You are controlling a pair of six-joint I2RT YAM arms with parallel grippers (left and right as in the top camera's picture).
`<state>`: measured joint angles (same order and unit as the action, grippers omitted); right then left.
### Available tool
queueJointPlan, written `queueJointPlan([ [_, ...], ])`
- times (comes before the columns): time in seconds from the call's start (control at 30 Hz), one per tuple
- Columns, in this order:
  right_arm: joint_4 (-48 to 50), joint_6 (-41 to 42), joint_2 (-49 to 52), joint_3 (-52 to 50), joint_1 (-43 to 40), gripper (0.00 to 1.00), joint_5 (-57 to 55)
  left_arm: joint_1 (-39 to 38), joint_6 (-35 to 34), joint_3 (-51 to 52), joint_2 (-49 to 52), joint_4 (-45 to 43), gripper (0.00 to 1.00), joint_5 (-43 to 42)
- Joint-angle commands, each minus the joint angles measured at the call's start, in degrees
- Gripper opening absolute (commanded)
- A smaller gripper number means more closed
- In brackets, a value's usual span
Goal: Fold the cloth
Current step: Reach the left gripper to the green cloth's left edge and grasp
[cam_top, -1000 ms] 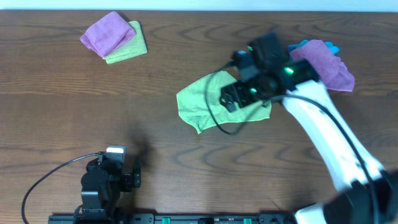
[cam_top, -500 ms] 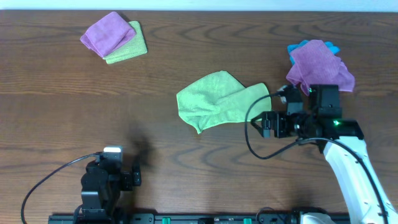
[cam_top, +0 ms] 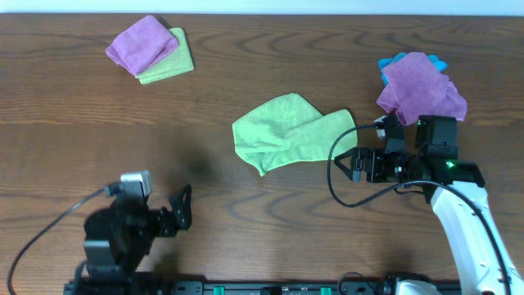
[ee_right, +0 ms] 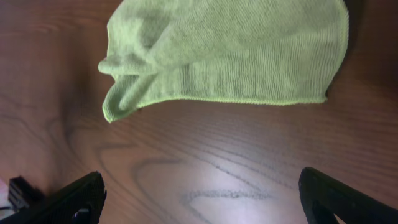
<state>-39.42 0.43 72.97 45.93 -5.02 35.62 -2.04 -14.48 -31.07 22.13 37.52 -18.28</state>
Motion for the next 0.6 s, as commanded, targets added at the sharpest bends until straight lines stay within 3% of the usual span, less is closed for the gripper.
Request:
queueJointPlan([
  [0.0,0.26,-0.28,-0.31,-0.26,-0.37,0.99,1.2,-0.26,-5.75,-6.97,10.08,-0.09,0.96,-8.33],
  [0.07,0.24,-0.28,-0.31,-0.26,-0.37,0.99,1.2,-0.24,-5.81,-11.08,17.86,-0.7,0.95,-15.08],
  [0.17,0.28,-0.26,-0.31,-0.26,-0.37,0.99,1.2,-0.24,-7.78,-12.0,23.71,-1.38,0.95,-17.73],
  [0.37,0.0,-0.26,-0.31,-0.26,-0.39,0.99,1.03,-0.33,-25.2,-12.0,35.32,-5.38,0.95,-17.77],
  [0.57,0.02,-0.24,-0.31,-0.26,-0.39,0.99,0.57,-1.57,-28.48,-11.96,48.74,-12.79,0.95,-24.26],
])
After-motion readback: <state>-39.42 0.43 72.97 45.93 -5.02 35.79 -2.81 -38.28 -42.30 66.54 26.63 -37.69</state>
